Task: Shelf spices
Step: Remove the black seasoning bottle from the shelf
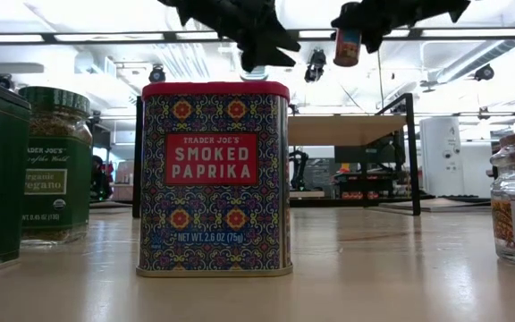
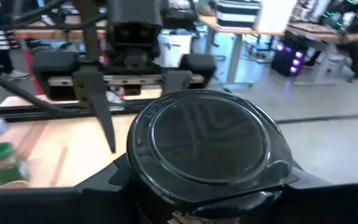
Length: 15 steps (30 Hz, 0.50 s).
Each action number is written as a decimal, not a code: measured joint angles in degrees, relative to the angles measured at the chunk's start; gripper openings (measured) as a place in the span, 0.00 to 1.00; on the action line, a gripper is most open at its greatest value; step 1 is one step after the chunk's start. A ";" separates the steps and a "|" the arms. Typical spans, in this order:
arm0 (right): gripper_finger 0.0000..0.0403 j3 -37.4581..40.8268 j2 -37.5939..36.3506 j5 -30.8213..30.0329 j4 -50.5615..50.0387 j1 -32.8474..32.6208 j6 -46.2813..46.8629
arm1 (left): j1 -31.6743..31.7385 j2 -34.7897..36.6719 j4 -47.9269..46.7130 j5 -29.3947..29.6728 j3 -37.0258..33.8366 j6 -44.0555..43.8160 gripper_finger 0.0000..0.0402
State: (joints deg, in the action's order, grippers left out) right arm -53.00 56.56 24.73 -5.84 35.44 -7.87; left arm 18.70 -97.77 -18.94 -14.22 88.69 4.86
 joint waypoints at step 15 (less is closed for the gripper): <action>0.42 -0.23 -2.05 1.24 -13.36 -11.77 1.24 | -11.94 2.07 -11.34 0.12 1.70 -3.32 0.58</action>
State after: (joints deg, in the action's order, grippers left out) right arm -53.22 54.52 25.97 -19.19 23.67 -6.63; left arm 6.75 -95.70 -30.28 -14.10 90.39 1.54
